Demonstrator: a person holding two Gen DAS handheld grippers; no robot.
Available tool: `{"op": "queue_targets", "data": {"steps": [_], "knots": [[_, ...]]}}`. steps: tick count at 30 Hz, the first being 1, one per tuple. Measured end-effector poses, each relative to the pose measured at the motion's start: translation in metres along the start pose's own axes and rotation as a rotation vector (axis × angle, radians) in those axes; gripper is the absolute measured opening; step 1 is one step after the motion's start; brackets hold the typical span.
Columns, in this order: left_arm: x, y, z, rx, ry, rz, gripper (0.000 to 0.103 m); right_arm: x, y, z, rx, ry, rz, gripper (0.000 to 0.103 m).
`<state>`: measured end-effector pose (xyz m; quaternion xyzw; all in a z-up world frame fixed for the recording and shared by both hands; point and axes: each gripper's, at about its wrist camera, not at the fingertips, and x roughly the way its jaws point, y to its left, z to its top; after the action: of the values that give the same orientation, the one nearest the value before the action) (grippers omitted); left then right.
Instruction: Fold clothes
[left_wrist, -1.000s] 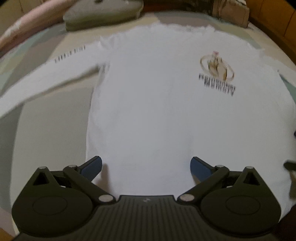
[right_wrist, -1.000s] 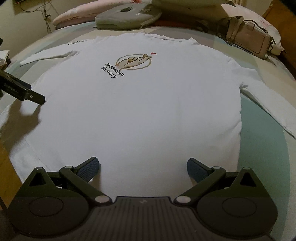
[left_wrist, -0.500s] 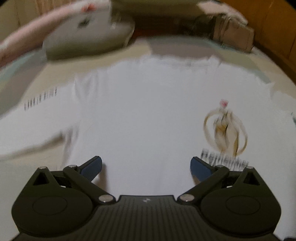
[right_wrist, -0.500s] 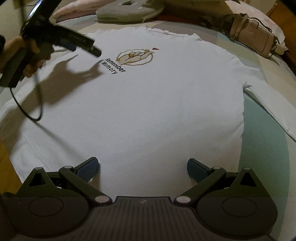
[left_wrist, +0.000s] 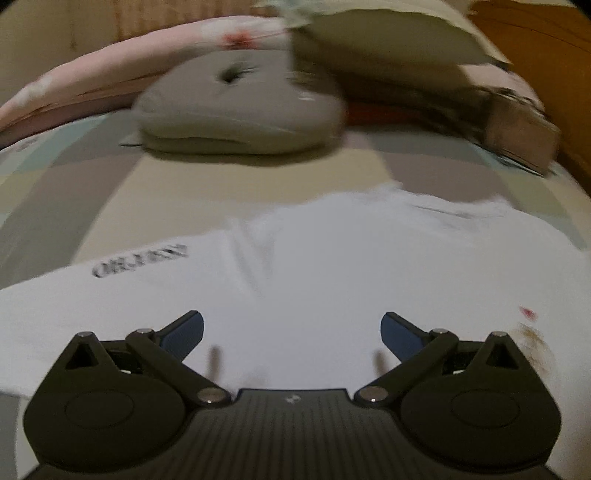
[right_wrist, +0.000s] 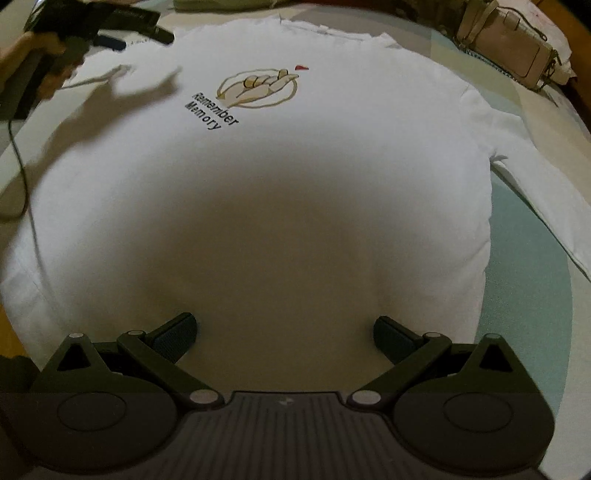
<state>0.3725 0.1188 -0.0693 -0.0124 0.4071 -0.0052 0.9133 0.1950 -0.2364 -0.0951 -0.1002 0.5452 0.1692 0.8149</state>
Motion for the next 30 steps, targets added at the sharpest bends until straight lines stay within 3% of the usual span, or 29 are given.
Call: {"op": "queue_targets", "data": {"steps": [4, 8, 10, 13, 19, 22, 26, 30], "knots": [[0.012, 0.037, -0.008, -0.104, 0.073, 0.032, 0.102, 0.002, -0.003, 0.018, 0.030, 0.078, -0.004, 0.103], [0.001, 0.066, -0.024, -0.184, 0.154, 0.012, 0.102, -0.005, -0.007, 0.047, 0.058, 0.063, -0.016, 0.103], [-0.009, 0.074, -0.023, -0.180, 0.158, -0.002, 0.102, -0.010, -0.006, 0.066, 0.051, 0.024, -0.035, 0.103], [-0.011, 0.093, -0.009, -0.146, 0.096, 0.038, 0.102, -0.012, -0.005, 0.094, 0.079, -0.027, -0.035, 0.103], [0.016, 0.142, 0.012, -0.245, 0.064, 0.098, 0.102, 0.008, 0.006, 0.130, 0.148, -0.024, -0.007, 0.103], [0.018, 0.167, 0.005, -0.251, 0.076, 0.131, 0.102, 0.011, 0.018, 0.139, 0.117, -0.013, 0.010, 0.103], [0.004, 0.203, -0.017, -0.277, 0.125, 0.233, 0.102, 0.012, 0.032, 0.150, 0.055, -0.011, 0.024, 0.103], [-0.008, 0.216, -0.018, -0.297, 0.153, 0.277, 0.102, 0.011, 0.031, 0.159, 0.077, -0.020, 0.025, 0.103]]}}
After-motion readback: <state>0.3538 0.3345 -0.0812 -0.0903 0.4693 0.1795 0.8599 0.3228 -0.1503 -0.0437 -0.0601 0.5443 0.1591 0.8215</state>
